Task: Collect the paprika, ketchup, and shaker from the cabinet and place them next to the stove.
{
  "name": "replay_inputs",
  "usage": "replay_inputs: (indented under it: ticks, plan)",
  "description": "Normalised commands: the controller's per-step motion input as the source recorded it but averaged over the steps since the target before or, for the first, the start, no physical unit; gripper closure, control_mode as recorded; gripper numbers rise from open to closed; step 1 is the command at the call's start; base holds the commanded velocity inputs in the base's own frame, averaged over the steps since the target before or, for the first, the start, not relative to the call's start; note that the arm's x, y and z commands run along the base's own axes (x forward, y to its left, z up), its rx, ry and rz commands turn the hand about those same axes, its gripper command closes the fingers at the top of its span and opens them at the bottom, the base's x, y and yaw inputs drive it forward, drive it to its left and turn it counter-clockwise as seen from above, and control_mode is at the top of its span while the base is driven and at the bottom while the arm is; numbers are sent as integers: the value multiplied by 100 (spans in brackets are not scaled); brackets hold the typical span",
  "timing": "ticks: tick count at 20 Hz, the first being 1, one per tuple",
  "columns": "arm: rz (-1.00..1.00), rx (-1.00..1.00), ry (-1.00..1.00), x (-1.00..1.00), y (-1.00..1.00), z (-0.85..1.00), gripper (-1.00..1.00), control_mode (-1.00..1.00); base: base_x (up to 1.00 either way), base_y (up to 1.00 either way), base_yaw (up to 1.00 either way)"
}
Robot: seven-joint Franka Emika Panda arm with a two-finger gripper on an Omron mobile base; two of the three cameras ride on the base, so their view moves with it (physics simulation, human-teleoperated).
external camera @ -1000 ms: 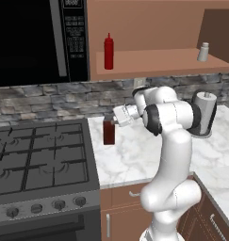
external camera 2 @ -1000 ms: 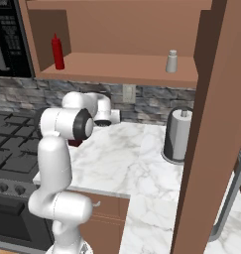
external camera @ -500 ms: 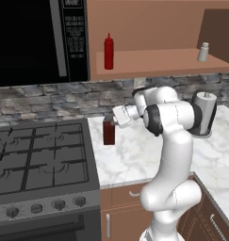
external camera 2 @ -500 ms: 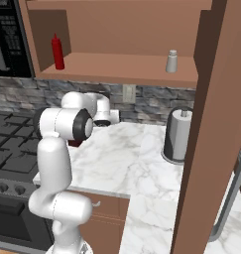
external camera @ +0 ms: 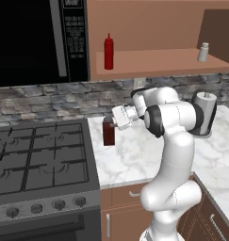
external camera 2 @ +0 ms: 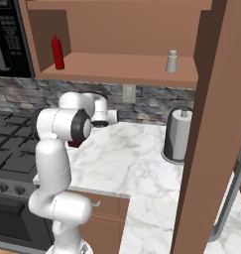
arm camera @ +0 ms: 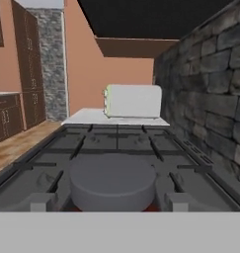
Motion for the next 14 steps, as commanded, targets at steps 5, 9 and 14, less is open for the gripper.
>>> replay_inputs:
  ticks: [5,9,14]
  plan:
    - [0,-5,-2,-1,22,-61,-100,-100,0,0,0]
    - [0,0,-7,-9,2,-24,-100,-100,0,0,0]
    - [0,6,-8,-21,-16,1,-100,-100,0,0,0]
